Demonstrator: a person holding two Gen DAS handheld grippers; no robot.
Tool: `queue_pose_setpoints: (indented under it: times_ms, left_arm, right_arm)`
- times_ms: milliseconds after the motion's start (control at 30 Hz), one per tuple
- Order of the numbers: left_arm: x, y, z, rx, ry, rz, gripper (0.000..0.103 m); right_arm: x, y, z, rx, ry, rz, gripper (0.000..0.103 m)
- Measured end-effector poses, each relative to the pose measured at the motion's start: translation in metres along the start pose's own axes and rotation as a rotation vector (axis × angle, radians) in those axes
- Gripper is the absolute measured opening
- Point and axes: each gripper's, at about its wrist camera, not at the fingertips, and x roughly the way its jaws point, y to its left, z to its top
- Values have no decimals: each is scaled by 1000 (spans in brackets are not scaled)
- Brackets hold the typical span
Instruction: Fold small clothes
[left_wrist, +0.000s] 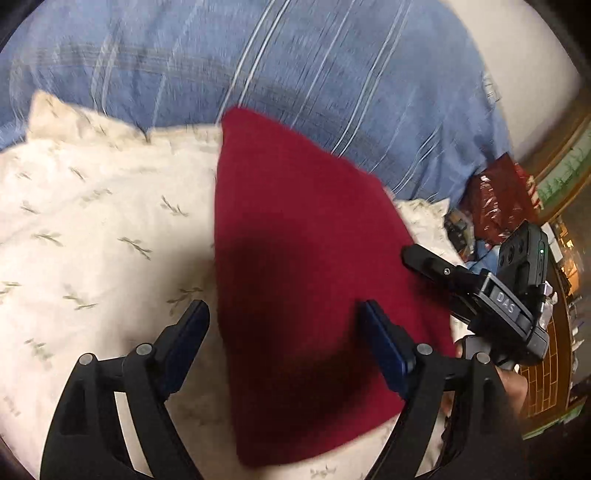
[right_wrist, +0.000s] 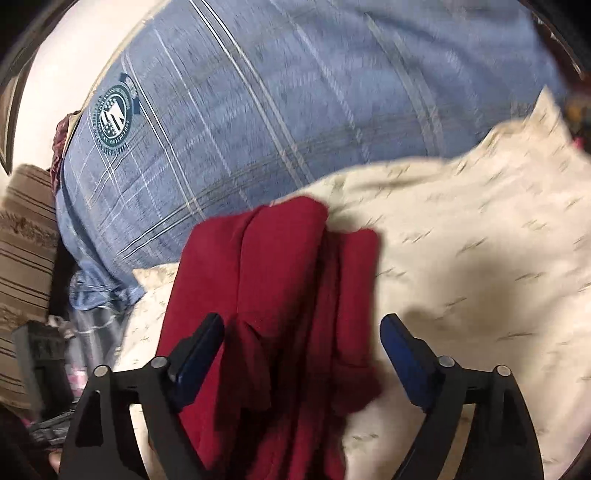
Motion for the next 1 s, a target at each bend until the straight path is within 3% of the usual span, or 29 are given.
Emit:
queue_pose_setpoints:
  times_ms: [100,167,200,233,267,300,400,567,633,700,767,867,967,1000]
  left_arm:
    - [23,5,5,-24,30,-62,84]
    - [22,2,6,-14,12,-62,80]
    - [20,0,6,-7,12,-56,77]
    - [14,-4,5,4,10,-51,68]
    - [6,-6,5,13,10,-51,60]
    - [0,-7,5,20,11,-52,57]
    - [-41,-10,-2,43,-7,-46,57]
    - [-102,3,-38,48,-31,36,58]
    - [-102,14,-60,34,3,95,59]
    - [-93,26,-75,21,41,126,63]
    - [-101,32,-84,3,-10,148,67]
    - [-115,30,-81,8,-90,190,68]
    - [-117,31,-75,20,-120,202,71]
    - [-115,31,-74,21,-123,205,71]
  right_arm:
    - [26,-4,-2,-3,70,19,88]
    - [25,1,-4,-34,49,6,70]
    - [21,6,-4,-47,46,6,56]
    - [18,11,-3,-59,41,8,46]
    - [10,19,-3,-85,31,3,45]
    - [2,27,-5,-111,23,1,42]
    - [-18,47,-13,-135,14,51,41]
    - [-35,80,-54,-169,78,153,42]
    - [-24,87,-72,-190,131,127,56]
    - [-17,90,-83,-200,177,38,62]
    - [-35,91,-82,-192,117,20,62]
    - [-66,97,-76,-151,-9,61,66]
    - [-50,115,-72,-211,22,4,62]
    - [-37,120,-72,-227,44,-21,56]
